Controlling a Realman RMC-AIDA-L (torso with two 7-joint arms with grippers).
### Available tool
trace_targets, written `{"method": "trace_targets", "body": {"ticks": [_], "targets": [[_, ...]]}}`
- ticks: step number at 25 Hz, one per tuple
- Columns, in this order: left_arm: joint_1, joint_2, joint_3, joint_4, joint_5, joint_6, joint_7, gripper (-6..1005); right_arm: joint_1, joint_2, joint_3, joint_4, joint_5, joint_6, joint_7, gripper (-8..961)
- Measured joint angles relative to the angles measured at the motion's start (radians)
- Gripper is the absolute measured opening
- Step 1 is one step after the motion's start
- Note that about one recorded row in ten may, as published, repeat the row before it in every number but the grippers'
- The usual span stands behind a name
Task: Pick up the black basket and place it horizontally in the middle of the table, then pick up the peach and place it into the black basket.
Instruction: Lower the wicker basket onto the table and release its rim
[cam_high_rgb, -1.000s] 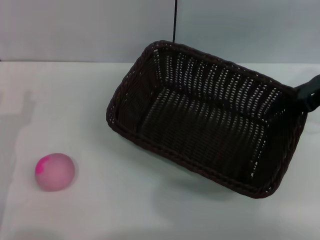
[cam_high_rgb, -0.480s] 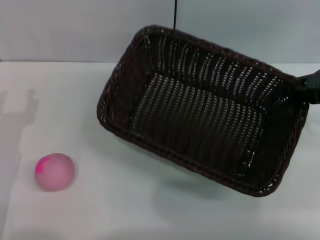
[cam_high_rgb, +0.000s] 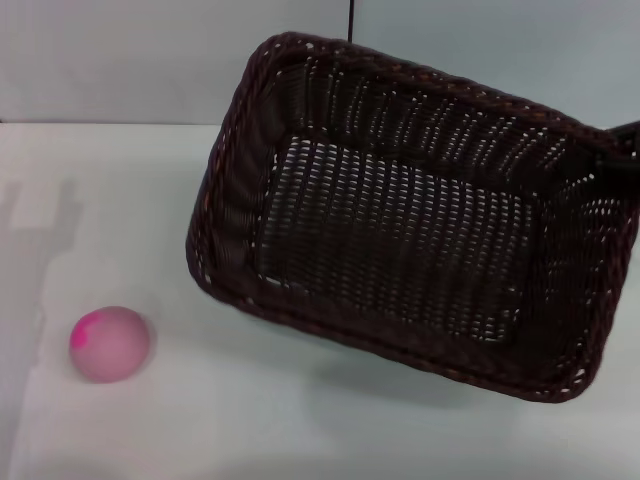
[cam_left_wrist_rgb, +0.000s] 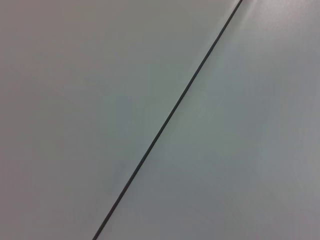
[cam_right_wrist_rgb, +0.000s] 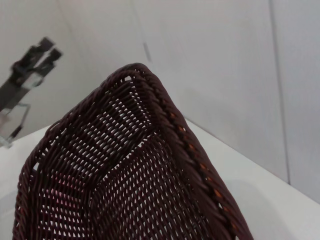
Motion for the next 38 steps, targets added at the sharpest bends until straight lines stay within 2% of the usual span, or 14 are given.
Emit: {"method": "trace_targets", "body": {"ticks": [5,8,15,22,27,38], "targets": [[-0.003,0.0,0.012,0.0,0.0,-0.002,0.0,797,0.03,-0.02,-0.001,0.0,0.0,-0.068,-0.087,193],[-0.004,0.0,0.021,0.0,0.0,-0.006,0.0,797,0.055,-0.025,-0.013,0.004,0.0,-0.092,-0.126,199],[0.007,0.0,0.039,-0.001,0.0,-0.011,-0.003,796,0.112,-0.026,-0.055,0.118,-0.013,-0.081,-0.195,214],[0.021,-0.002,0.052,-0.009,0.0,-0.012,-0.003,796,0.111,-0.016,-0.123,0.17,-0.017,-0.015,-0.216,228],[0.023,-0.001,0.052,-0.011,0.0,-0.016,-0.003,796,0.112,-0.015,-0.13,0.187,-0.056,-0.006,-0.226,238],[0.015,-0.002,0.082,-0.014,0.0,-0.033,-0.004,796,0.165,-0.022,-0.129,0.233,-0.115,0.019,-0.199,260]]}}
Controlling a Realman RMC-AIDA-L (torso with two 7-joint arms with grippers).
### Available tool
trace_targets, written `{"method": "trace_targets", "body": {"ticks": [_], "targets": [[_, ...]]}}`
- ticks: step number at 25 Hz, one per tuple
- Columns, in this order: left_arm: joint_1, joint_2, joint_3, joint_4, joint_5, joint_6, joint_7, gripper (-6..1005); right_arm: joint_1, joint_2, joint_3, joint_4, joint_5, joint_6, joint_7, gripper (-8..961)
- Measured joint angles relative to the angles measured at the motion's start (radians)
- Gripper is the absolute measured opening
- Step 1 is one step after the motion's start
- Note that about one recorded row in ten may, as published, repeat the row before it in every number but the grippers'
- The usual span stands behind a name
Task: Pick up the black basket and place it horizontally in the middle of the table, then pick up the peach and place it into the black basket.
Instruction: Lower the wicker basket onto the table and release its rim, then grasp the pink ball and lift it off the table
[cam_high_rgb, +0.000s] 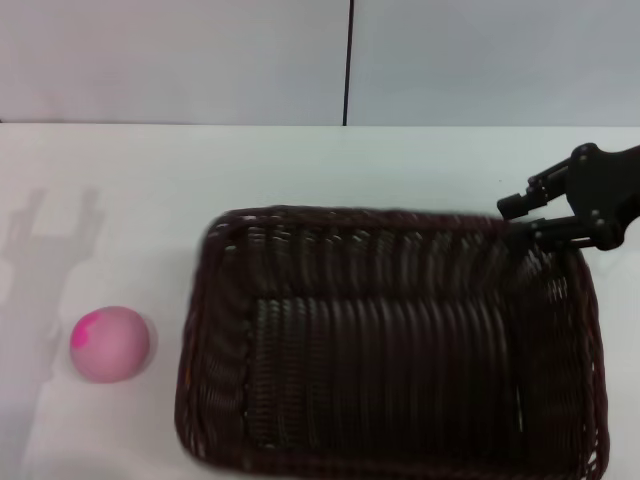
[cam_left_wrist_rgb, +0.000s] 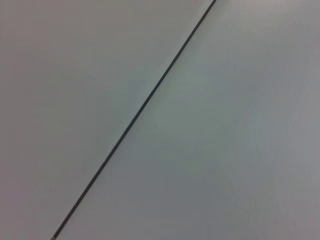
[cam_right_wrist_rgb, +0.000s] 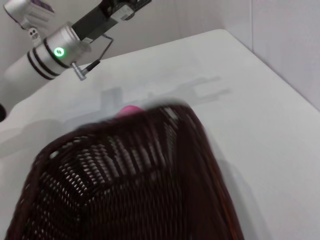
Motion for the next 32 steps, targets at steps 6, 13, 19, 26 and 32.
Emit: {"method": "trace_targets", "body": {"ticks": [6,13,19,26,32], "targets": [[0.002,0.0,0.017,-0.002,0.0,-0.008,-0.001,795,0.015,0.008,0.011,0.004,0.003,0.083,-0.007,431],[0.017,0.005,0.055,0.002,0.0,-0.006,-0.006,787,-0.051,0.02,0.144,0.041,0.191,0.218,-0.098,500],[0.029,0.011,0.114,0.072,0.0,0.002,-0.033,780,-0.238,0.118,0.255,0.044,0.534,0.303,-0.222,500],[0.095,0.014,0.258,0.236,0.0,0.023,-0.124,772,-0.416,0.2,0.325,0.151,0.854,0.354,-0.398,500],[0.133,0.014,0.425,0.296,0.001,0.018,-0.127,765,-0.447,0.196,0.38,0.265,0.944,0.361,-0.486,500]]}}
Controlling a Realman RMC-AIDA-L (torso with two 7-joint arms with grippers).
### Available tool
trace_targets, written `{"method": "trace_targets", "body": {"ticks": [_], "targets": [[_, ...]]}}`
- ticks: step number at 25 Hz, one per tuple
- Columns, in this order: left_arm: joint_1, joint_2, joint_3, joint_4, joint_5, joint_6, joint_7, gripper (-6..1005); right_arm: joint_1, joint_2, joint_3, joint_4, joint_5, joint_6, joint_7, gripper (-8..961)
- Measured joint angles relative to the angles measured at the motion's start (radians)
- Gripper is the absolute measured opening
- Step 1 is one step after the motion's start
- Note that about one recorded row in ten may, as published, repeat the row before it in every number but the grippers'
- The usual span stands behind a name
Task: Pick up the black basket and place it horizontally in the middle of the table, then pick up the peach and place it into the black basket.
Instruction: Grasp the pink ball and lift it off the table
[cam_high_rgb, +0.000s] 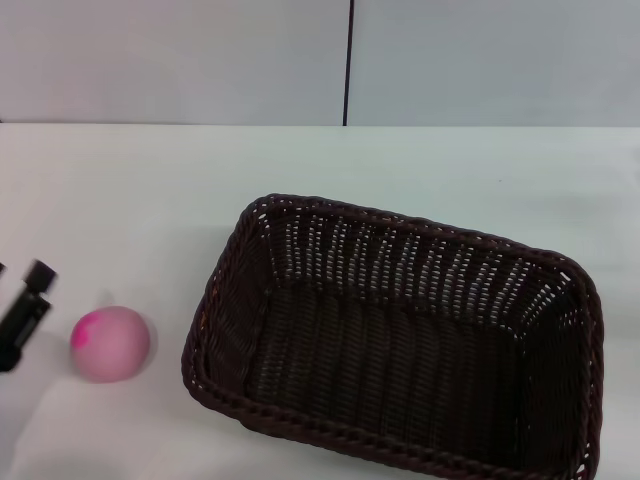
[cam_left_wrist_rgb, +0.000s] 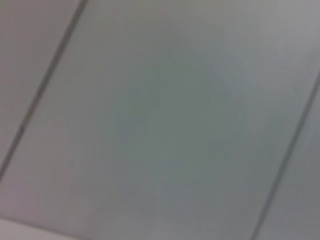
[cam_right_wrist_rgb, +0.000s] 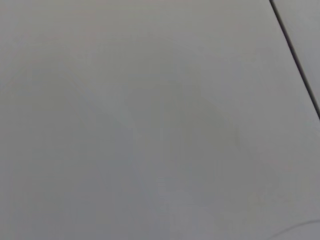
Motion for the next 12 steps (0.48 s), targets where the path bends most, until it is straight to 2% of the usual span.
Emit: {"method": "trace_targets", "body": {"ticks": [5,12], "targets": [[0.008,0.001,0.082,0.022,0.001,-0.006,0.005,760,0.0,0.002,0.004,0.017,0.003,0.002,-0.003,500],[0.018,0.0,0.126,0.039,0.001,-0.047,0.008,752,0.008,0.005,-0.004,0.029,0.002,-0.001,-0.004,500]]}}
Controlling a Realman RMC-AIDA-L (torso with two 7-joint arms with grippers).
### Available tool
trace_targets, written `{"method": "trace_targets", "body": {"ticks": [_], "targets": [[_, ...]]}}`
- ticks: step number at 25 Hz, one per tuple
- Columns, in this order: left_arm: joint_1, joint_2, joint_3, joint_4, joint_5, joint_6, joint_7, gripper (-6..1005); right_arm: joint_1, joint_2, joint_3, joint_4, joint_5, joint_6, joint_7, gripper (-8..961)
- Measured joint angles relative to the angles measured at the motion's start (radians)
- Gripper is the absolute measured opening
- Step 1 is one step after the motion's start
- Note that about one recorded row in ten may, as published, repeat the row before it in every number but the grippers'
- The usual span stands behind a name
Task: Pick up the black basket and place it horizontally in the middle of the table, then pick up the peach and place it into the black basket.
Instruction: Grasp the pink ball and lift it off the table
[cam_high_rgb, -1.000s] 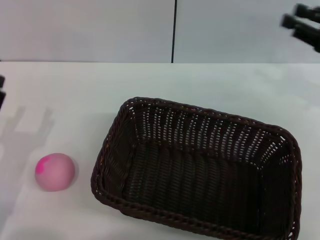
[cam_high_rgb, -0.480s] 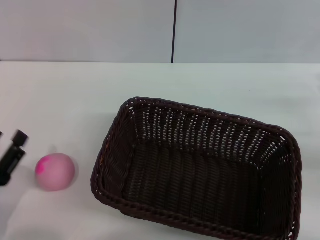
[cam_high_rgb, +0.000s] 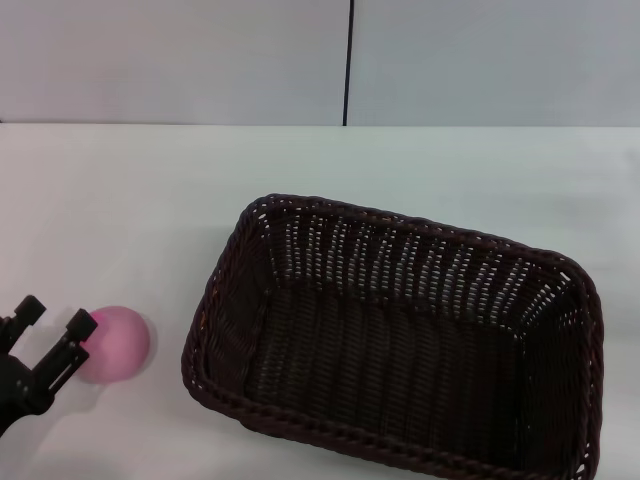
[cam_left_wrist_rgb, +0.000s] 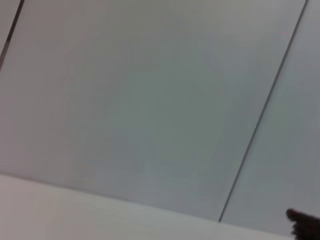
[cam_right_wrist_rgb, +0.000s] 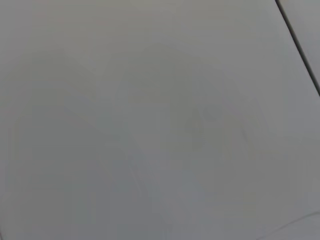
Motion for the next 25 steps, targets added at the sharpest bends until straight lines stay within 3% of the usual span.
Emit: {"method": "trace_targets", "body": {"ticks": [19,25], "targets": [[-0.016,-0.002,0.056,0.0,0.006,-0.07,0.0,730,0.01,-0.001,-0.001,0.021,-0.003,0.001,-0.001,500],[-0.017,-0.002,0.051,0.001,0.007,-0.078,0.0,542,0.01,-0.001,0.004,0.021,-0.001,0.001,-0.001,500]]}}
